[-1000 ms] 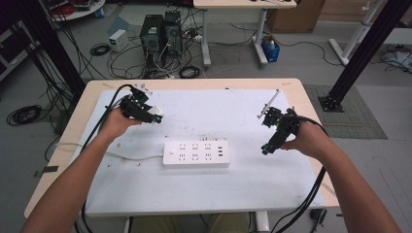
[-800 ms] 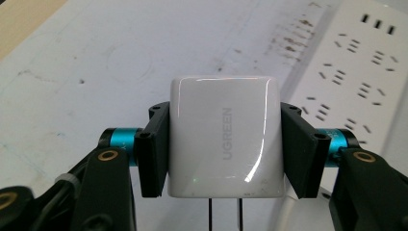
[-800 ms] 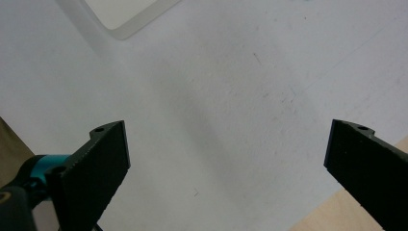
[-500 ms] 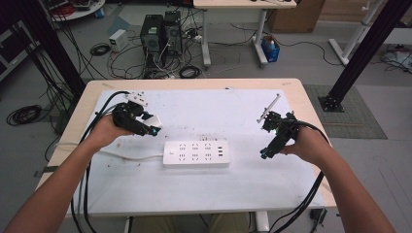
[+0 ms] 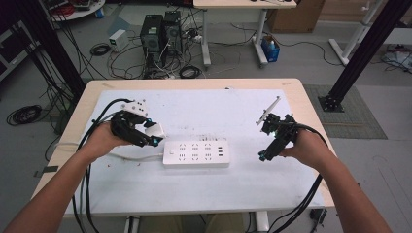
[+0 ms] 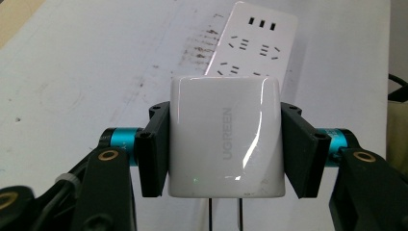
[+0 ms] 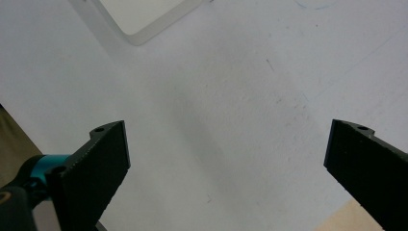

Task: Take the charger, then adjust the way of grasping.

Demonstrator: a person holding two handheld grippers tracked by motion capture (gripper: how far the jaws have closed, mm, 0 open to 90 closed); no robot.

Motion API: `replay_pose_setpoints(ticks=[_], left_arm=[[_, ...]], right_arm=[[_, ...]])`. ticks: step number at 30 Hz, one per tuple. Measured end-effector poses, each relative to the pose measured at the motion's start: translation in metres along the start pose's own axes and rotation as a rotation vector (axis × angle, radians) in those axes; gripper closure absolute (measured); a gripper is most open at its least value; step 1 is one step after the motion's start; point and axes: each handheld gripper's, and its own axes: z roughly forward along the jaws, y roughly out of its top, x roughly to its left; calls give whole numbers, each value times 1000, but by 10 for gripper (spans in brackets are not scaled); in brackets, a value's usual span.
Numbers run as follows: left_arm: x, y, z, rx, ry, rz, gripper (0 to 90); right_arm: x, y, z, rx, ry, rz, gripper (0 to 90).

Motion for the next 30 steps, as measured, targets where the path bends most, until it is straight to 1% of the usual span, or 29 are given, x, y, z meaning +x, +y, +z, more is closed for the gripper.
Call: replay_pose_setpoints(ticks=[2,3,7,11,12,13,14,15,20,22,23,25,28,29,30], left_arm=[[-2,0,0,3,3,6,427],[-6,0,0,2,4,4,427],[-8,-1,-1,2,7,12,426],[-11,-2,0,-12,3,2,426],[-11,-1,0,-10,4,7,426],[-11,-1,1,-16,7,-3,426],[-11,0,0,-16,9,2,426],[-11,0,1,-21,12,-2,426],[-12,3,1,-25,12,4,426],[-11,4,1,-32,11,10,426],[-12,5,2,-39,7,3,426],[-11,5,3,-52,8,16,426],[-11,7,4,-58,5,16,426],[-11,7,4,-58,5,16,426],[-10,8,6,-73,-2,25,426]], right_arm=[[2,1,0,-3,-1,-7,13],[4,1,0,-4,-2,-4,13],[7,1,-1,-4,-4,-3,13],[9,-1,-4,-3,-13,-1,14],[10,-1,-4,-8,-16,2,14],[10,-2,-4,-9,-18,-1,13],[11,-2,-4,-14,-17,0,13],[12,-2,-5,-15,-19,2,14],[12,-2,-7,-33,-11,19,14],[11,-1,-7,-39,-8,15,13],[11,-1,-7,-41,-8,24,13],[11,0,-8,-49,-11,33,13],[11,0,-8,-51,-8,34,13],[11,1,-8,-58,-6,46,13],[12,1,-8,-64,-4,60,13]])
